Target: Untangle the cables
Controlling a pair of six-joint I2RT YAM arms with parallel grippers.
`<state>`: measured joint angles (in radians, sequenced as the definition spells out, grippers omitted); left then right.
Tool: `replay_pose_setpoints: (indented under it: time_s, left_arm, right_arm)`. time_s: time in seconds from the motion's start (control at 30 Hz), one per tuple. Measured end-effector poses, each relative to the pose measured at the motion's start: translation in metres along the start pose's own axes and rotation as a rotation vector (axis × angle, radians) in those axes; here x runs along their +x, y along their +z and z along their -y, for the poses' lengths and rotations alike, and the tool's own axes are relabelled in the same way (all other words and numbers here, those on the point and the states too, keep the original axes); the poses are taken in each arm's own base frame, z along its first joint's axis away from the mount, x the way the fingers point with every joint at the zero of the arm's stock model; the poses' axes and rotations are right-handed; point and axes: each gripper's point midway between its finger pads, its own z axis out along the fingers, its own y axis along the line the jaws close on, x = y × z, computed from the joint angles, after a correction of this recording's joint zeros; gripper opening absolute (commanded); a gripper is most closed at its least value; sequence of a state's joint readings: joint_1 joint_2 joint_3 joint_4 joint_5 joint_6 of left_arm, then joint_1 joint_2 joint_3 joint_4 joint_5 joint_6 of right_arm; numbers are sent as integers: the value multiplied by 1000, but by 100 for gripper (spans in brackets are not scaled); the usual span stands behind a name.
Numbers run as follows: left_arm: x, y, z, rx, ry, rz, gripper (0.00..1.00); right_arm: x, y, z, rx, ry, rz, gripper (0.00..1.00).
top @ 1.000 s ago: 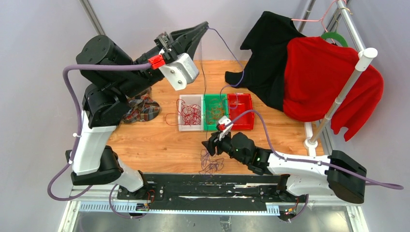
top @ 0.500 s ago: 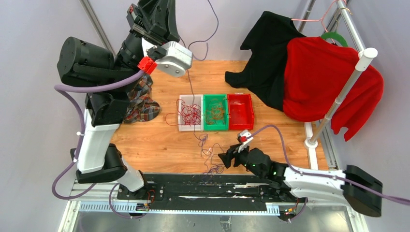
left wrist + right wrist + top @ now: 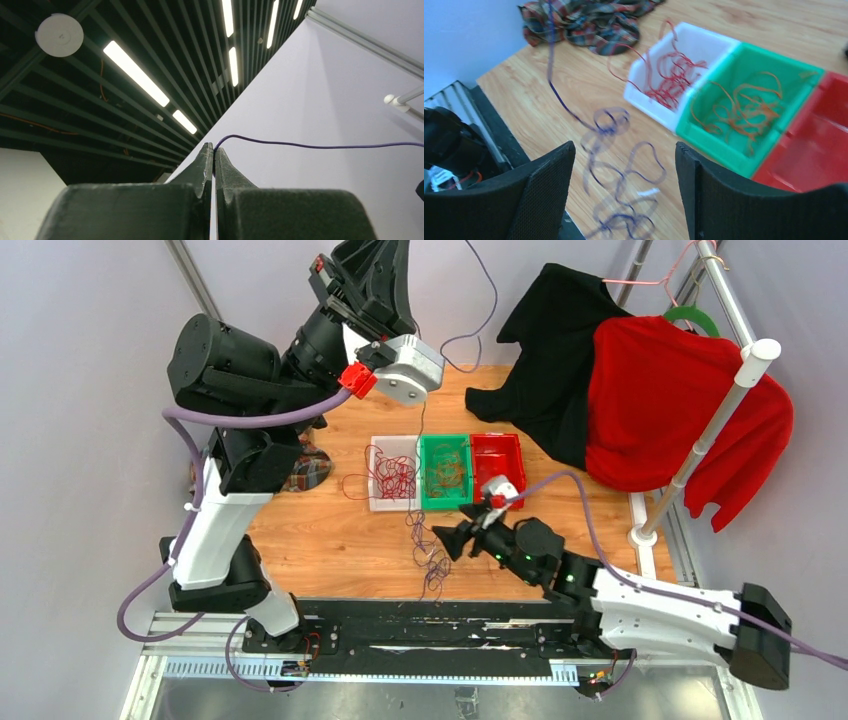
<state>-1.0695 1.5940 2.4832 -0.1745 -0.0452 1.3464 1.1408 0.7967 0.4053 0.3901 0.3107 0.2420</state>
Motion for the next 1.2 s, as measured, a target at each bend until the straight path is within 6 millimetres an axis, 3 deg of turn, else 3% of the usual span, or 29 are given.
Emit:
replay_pose_setpoints:
  time_s: [0.07, 0.13, 0.3, 0.4, 0.6, 0.77, 1.03, 1.2]
  left_arm:
    - [-3, -1, -3, -5, 3, 6, 1]
    - [-3, -2, -7, -11, 7, 7, 1]
    - [-4, -3, -12, -19, 27, 8, 1]
    - [-5, -4, -16, -24, 45, 9, 1]
    - [-10, -9, -42, -90, 115, 18, 1]
    - [-18, -19, -85, -205, 205, 28, 1]
    - [-34, -51, -151, -369, 353, 39, 1]
    - [-35, -89, -193, -420, 398, -9, 1]
  right_arm:
    - [-10, 19, -19, -52, -10, -9, 73]
    - [-5, 35, -32, -88, -21, -37, 73]
    - [57, 63, -31, -67, -69, -202, 71]
    - [88, 66, -19, -14, -91, -273, 50]
    - [139, 33, 22, 130, -56, -332, 21]
    - [171, 0, 48, 251, -4, -378, 3]
    - [175, -33, 72, 448, 155, -351, 1]
    - [169, -56, 96, 592, 233, -307, 1]
